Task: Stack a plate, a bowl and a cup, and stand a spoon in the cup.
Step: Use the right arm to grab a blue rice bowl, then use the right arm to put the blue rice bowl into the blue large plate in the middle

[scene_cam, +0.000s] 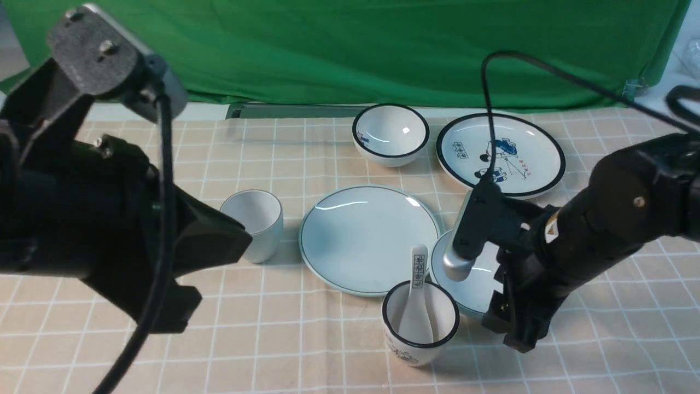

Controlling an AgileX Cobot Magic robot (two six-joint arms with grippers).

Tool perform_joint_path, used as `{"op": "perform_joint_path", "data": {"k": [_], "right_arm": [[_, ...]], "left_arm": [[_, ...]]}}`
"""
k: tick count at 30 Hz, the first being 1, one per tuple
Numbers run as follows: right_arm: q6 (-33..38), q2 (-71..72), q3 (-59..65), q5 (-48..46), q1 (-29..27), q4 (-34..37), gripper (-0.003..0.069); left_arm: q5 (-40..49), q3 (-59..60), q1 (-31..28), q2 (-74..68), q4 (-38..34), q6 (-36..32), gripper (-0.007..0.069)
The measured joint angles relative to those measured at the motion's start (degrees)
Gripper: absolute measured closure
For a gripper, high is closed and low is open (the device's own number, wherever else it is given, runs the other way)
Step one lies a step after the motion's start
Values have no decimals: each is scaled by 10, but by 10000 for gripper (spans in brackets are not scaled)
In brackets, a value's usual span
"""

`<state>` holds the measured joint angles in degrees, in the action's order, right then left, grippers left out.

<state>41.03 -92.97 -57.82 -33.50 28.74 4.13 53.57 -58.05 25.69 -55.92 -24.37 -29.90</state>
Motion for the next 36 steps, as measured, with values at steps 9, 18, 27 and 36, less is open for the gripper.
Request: {"op": "perform_joint_path", "data": {"k": [9, 18, 27, 36], "right_arm": [[6, -93, -2, 62, 0, -41, 332], [-23, -50, -28, 32, 7, -41, 565], [-135, -17, -215, -62, 35, -37, 565], [-155, -175, -377, -79, 88, -29, 565]], "left_arm": [[12, 0, 0, 13, 4, 0, 605], [18, 0, 0, 13, 4, 0, 605], [16, 0, 0, 13, 5, 0, 605], [19, 0, 0, 13, 6, 0, 605]]}}
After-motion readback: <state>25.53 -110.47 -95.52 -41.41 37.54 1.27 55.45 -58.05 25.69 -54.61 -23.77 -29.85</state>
